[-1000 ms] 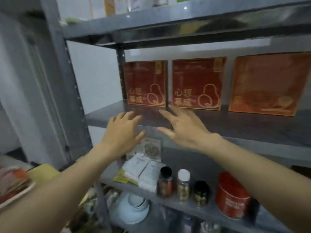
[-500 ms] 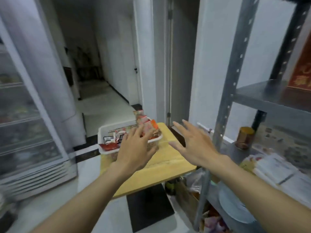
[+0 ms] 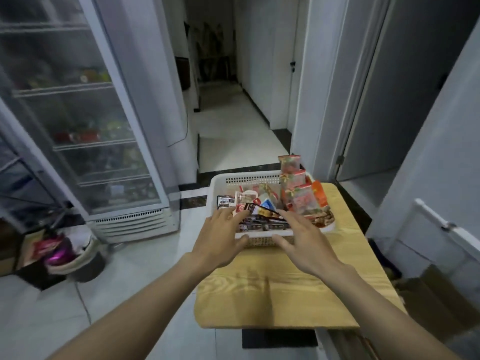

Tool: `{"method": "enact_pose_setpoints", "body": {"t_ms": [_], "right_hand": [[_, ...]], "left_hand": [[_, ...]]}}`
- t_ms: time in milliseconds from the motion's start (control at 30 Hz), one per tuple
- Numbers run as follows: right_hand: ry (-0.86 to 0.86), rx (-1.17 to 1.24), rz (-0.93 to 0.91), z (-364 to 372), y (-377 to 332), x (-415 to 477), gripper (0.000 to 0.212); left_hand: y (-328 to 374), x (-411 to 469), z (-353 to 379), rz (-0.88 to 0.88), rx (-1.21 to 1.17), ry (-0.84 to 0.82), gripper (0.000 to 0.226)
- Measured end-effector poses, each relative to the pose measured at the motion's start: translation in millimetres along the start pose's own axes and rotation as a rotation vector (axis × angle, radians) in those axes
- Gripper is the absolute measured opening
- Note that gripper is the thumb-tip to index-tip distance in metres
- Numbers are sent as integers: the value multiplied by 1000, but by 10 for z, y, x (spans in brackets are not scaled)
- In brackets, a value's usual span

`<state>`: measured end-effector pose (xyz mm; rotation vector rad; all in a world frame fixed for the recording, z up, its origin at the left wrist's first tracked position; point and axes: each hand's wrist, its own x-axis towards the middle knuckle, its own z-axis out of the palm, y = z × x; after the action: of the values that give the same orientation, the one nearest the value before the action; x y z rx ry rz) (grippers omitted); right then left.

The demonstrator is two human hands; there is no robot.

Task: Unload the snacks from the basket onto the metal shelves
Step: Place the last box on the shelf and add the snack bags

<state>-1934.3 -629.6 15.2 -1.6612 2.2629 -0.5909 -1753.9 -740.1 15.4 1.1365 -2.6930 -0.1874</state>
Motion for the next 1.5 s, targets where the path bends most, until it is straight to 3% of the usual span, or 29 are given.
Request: {"method": "enact_pose_setpoints", "body": {"t_ms": [400,567,733,867,1067,1233,1500], "right_hand": [[-186,33,37,714,320,1268,45],[-184,25,-3,870,317,1706,45],[-331,-94,-81,973,333,1990,31],[-482,-243,-186,1000,389,2095,32],[-427,-77,-132,1073,480,2233,24],[-292,130,-100,933,498,2307,24],[-119,313,-103,451,421,2434,20]], "left_hand": [[-798,1020,933,-9,-141,-191,59],[-1089,1358,1083,107,-144,-305,59],[-1227,1574,1102,99,-150,-402,68],[-1226,1628,1177,127,-199,-456,64],[-1210,1746,1150,65,-356,-512,59],[-1189,1900,1112,6,-566,-401,25],[-1002,2066,1003,-182,-961,-104,35]]}}
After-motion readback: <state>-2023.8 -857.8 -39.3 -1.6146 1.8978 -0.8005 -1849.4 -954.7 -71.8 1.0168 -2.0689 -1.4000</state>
